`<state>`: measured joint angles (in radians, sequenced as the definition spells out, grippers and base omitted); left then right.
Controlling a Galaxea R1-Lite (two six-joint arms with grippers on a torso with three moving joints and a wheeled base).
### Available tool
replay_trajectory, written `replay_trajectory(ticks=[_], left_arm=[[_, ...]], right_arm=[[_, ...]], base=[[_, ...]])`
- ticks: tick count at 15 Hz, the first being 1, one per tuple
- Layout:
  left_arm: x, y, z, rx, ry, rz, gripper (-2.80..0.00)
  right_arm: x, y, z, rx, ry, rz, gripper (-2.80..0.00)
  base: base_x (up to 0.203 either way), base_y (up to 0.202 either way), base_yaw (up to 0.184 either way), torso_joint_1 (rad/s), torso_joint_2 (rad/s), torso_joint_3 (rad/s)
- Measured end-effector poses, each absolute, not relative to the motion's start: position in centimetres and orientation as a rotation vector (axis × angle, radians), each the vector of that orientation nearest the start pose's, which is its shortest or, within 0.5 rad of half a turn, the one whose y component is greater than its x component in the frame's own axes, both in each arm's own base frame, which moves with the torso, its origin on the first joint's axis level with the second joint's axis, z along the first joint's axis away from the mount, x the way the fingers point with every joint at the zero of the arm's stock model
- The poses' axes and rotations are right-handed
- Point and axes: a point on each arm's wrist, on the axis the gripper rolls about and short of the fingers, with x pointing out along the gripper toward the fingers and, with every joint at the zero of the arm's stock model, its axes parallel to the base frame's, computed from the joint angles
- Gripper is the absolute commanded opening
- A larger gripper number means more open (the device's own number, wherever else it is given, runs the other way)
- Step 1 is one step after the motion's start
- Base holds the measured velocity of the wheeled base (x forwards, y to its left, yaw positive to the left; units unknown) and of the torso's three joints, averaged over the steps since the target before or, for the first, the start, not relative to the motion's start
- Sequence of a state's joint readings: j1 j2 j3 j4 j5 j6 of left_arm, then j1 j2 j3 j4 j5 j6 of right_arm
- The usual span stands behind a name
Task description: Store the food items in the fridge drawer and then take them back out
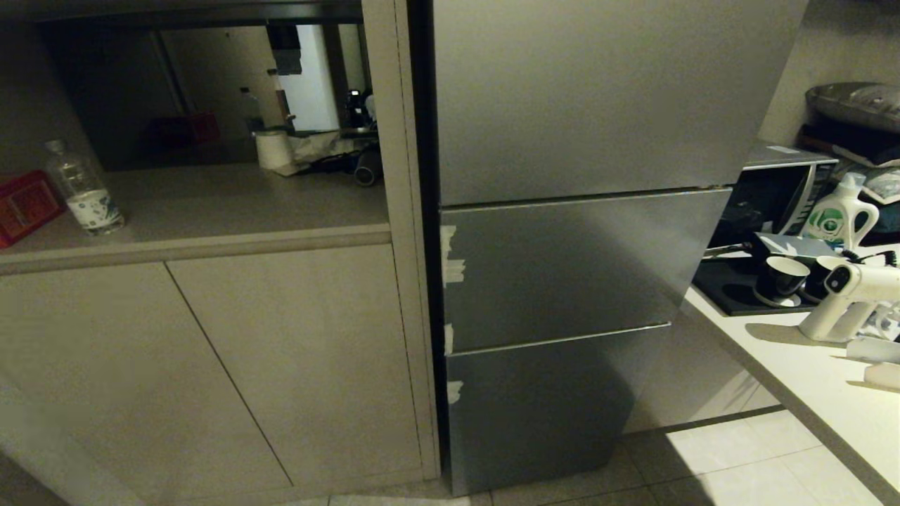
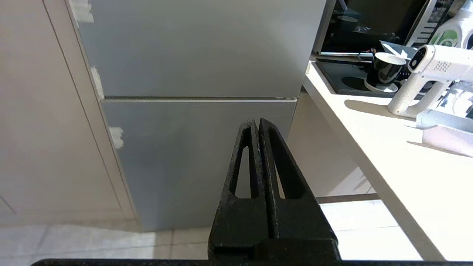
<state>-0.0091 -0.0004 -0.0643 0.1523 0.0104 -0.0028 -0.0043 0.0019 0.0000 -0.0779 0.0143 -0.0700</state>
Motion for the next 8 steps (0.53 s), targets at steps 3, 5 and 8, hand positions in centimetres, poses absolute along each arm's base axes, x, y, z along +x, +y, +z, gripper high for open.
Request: replay_trajectory(ticks=[3, 5, 8], left_arm=[[-2.85, 0.05, 7.75, -0.002, 0.087, 0.001, -2.80], [-2.85, 0.05, 7.75, -0.002, 0.087, 0.001, -2.80], [-2.84, 0.05, 7.75, -0.002, 0.088, 0.001, -2.80]], right_arm=[[-2.33, 0.03, 8.35, -0.054, -0.081, 0.002, -2.80], [-2.33, 0.02, 8.38, -0.045, -0.084, -0.001, -2.80], [-2.33, 0.02, 8.38, -0.025, -0.084, 0.000, -2.80]], base=[[0.000, 0.000, 0.000, 0.000, 0.00, 0.000], [0.000, 0.000, 0.000, 0.000, 0.00, 0.000], [0.000, 0.000, 0.000, 0.000, 0.00, 0.000]])
